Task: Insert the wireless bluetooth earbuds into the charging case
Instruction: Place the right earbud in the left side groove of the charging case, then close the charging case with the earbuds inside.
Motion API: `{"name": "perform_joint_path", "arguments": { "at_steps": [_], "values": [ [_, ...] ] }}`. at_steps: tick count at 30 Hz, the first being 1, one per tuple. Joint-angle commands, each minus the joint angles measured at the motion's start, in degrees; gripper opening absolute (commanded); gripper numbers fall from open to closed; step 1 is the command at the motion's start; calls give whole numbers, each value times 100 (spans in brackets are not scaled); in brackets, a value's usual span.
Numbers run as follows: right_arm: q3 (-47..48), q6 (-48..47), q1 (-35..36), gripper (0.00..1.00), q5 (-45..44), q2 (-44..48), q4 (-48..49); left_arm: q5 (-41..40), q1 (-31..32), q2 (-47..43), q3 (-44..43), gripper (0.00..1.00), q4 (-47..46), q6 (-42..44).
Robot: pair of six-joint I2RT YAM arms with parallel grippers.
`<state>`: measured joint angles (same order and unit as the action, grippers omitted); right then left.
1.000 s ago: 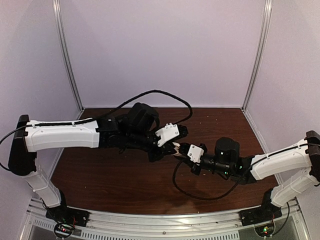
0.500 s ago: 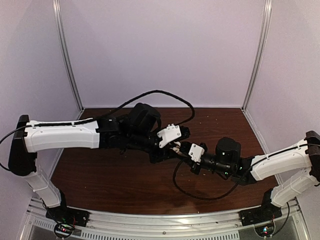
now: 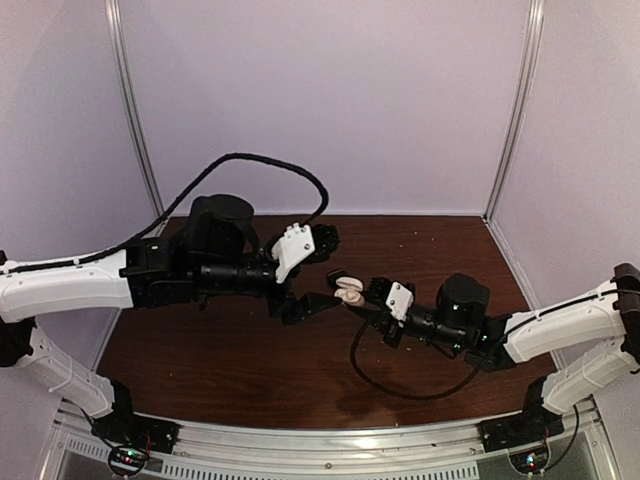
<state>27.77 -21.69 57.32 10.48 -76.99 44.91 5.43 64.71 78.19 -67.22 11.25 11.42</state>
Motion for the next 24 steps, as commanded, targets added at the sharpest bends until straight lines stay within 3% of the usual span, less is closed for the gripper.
{"name": "perform_joint_path", "arguments": {
  "at_steps": [1,5,9,16,21,24],
  "values": [
    [-153,572,-175,0,765,277,580,-345,3,-594,661,94,-1253,-171],
    [-149,1200,-456,0,1899,391,821,-391,-115,-1018,1173,98,-1993,-454],
    [-124,1659,-641,0,2591,442,929,358,-268,-1196,1550,98,-2247,-370],
    [50,2167,-723,0,3087,527,919,1006,-275,-1020,1705,98,-2402,42],
    [101,2538,-722,0,3373,511,1006,1450,-275,-790,1571,87,-2529,206],
    [127,2593,-722,0,3464,497,972,1594,-274,-635,1543,86,-2571,231]
  ]
}}
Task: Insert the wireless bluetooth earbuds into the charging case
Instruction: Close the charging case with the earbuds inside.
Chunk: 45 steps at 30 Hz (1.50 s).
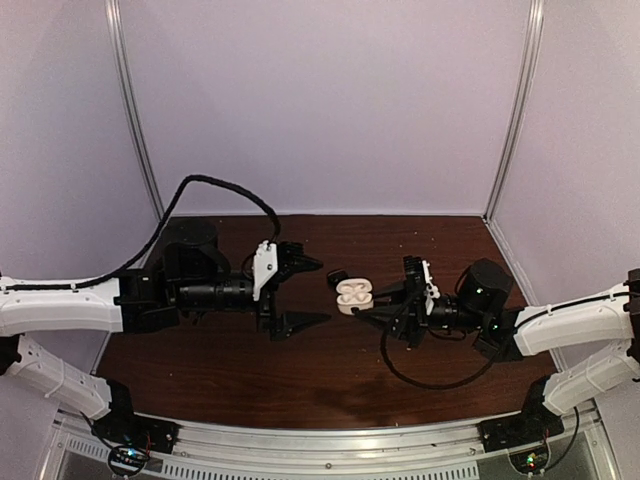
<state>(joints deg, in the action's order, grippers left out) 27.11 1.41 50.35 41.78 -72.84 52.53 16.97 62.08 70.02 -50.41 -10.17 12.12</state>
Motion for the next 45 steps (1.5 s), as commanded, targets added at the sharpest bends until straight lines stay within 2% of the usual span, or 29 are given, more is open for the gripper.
{"name": "perform_joint_path", "arguments": {
  "at_steps": [1,8,10,20,23,26,29,33,41,45],
  "values": [
    [200,310,-25,0,347,77,220,497,-12,263,-185,86,-369,186],
    [235,377,-25,0,401,68,301,732,-8,649,-441,84,-213,184],
    [235,390,-25,0,376,60,286,880,1,735,-531,80,-150,216],
    [209,968,-243,0,253,-170,517,823,482,478,-458,70,120,1161],
    [220,1162,-348,0,163,-208,549,453,492,483,-439,69,172,1121],
    [288,1468,-484,0,201,-300,461,-287,488,392,-225,73,-190,1065],
    [412,1644,-533,0,182,-365,258,-1192,489,293,61,79,-661,1395],
    [582,1909,-532,0,132,-459,-10,-1923,495,539,98,79,-852,1892],
    [664,2578,-534,0,256,-639,18,-2360,505,1074,-184,78,-1138,2350],
    [675,2817,-527,0,221,-716,45,-2462,530,1296,-320,73,-1147,2537]
  ]
}}
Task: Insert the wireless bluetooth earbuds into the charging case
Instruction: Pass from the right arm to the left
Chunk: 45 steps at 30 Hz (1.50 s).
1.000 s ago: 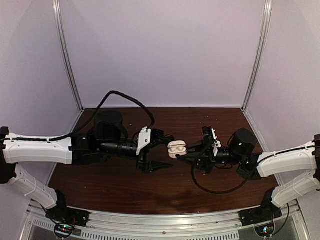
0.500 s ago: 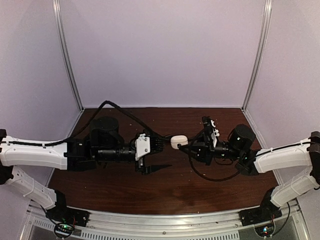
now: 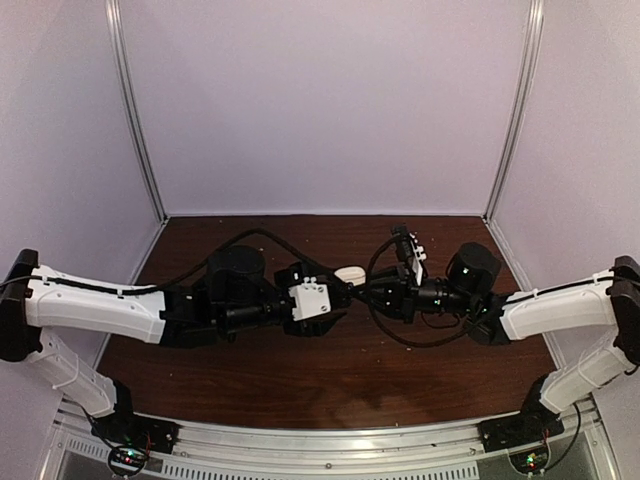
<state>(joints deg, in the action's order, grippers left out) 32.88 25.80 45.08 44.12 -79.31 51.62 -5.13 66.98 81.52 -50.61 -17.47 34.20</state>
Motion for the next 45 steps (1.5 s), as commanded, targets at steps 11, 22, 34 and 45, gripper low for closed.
{"name": "perform_joint_path", "arguments": {
  "at_steps": [11,22,34,45],
  "values": [
    [65,483,27,0,-95,-215,121,-390,153,554,-520,52,-673,569],
    [43,529,-131,46,-85,-144,237,232,-133,410,-231,27,-474,-26],
    [-289,123,-963,91,-184,500,17,3093,-2471,847,-254,25,426,-1281],
    [-477,-55,-1079,100,-175,659,18,3578,-3147,2882,-1986,24,1719,-1157]
  ]
}}
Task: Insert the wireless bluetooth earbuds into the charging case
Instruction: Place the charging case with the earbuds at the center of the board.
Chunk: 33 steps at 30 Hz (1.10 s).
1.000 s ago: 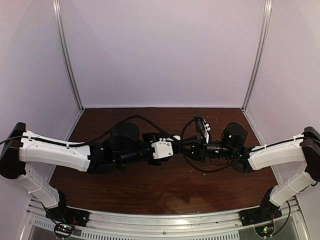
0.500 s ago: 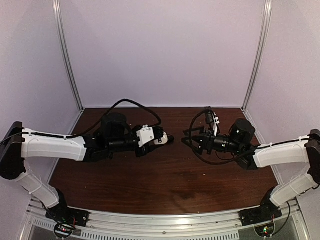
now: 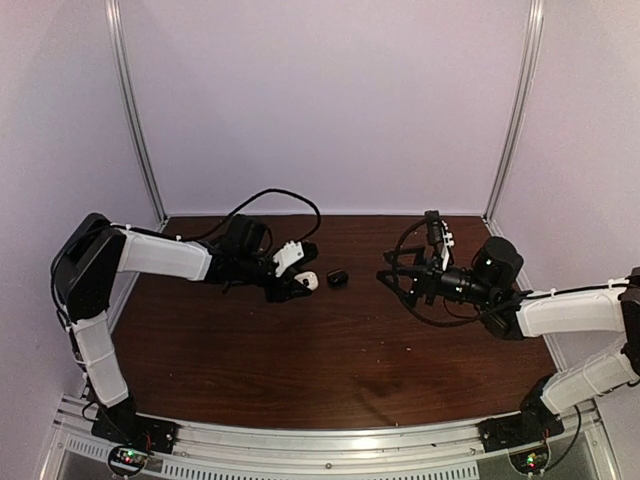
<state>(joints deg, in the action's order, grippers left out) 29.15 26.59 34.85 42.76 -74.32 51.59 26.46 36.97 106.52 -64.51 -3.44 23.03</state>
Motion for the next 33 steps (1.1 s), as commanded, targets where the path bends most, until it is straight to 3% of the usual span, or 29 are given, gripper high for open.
{"name": "perform_joint_path", "arguments": {
  "at_steps": [1,10,26,29,33],
  "values": [
    [-107,-160,-61,100,-33,171,-14,424,-173,543,-788,24,561,-20],
    [-164,-269,-95,100,5,251,-91,668,-327,1930,-2464,25,2064,386],
    [-99,-359,-129,100,22,190,-255,186,-436,3216,-4190,34,3290,562],
    [-60,-403,-137,100,18,212,-364,113,-436,3303,-4330,41,3375,578],
    [50,-484,-148,100,-44,194,-626,-40,-436,3261,-4358,68,3432,583]
  ]
}}
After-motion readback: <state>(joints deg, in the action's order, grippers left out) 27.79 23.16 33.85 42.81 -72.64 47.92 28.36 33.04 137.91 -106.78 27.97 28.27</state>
